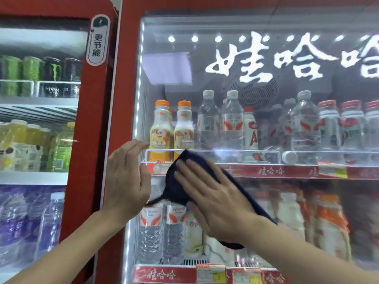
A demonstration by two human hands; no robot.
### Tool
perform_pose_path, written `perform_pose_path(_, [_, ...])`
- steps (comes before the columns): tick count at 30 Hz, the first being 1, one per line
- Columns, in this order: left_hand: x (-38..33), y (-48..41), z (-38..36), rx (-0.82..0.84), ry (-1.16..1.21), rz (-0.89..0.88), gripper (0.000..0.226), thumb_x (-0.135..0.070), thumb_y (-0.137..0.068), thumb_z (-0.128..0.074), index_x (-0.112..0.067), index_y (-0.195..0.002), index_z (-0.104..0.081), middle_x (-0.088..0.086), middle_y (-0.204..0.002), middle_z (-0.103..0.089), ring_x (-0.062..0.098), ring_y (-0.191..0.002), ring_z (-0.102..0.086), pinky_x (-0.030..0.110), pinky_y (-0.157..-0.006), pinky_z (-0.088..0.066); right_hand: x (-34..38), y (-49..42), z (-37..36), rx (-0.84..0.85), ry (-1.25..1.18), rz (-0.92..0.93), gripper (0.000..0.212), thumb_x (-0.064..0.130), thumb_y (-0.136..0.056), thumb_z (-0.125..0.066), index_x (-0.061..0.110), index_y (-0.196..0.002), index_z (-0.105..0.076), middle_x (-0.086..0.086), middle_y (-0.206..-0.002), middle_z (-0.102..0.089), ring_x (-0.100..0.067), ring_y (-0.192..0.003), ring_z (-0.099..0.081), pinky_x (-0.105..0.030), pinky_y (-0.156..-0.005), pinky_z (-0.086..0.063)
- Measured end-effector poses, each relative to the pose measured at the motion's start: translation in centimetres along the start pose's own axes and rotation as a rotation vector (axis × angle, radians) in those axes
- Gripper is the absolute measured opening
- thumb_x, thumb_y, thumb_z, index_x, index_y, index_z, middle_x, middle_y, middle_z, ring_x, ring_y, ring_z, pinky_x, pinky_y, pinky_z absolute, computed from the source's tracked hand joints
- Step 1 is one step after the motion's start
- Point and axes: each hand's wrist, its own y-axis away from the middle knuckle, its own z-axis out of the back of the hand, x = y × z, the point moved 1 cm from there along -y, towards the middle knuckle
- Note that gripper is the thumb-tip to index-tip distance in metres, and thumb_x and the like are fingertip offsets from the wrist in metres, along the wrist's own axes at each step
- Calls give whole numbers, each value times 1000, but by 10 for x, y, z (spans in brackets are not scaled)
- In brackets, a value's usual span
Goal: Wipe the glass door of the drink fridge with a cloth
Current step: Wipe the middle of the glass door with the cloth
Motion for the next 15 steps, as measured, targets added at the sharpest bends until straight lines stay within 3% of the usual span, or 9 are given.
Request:
perform_pose_path(3, [20, 3, 9, 63, -90, -63, 43, -4, -91, -44, -6, -132, -58, 9, -134, -56, 25, -131, -49, 31, -114, -24, -16, -2, 5, 93, 2, 229, 64, 41, -109, -27, 18, -165, -6, 0, -172, 1, -16, -159, 7, -46, -128, 1])
perform_pose_path(5, [27, 2, 10, 76, -111, -71, 43, -4, -91, -44, -7, -131, -59, 8, -134, -55, 26, -131, -49, 34, -114, -25, -39, -25, 14, 85, 10, 232, 62, 39, -109, -26, 20, -165, -7, 2, -172, 0, -14, -159, 6, -45, -129, 1])
perform_pose_path(11, [29, 7, 5, 49, -129, -80, 42, -5, -91, -45, -4, -131, -59, 11, -135, -56, 27, -132, -48, 45, -113, -31, -38, -82, 16, -127, 14, -170, 62, 38, -106, -27, 16, -164, -18, -2, -172, -10, -18, -159, -5, -49, -128, -9])
perform_pose_path(15, [31, 9, 7, 18, -37, -56, 43, -5, -91, -42, 0, -131, -56, 13, -135, -56, 28, -132, -49, 39, -115, -28, 7, -72, 7, -135, -23, -316, 64, 39, -107, -25, 12, -164, -12, -6, -172, -2, -21, -159, 3, -52, -127, -8])
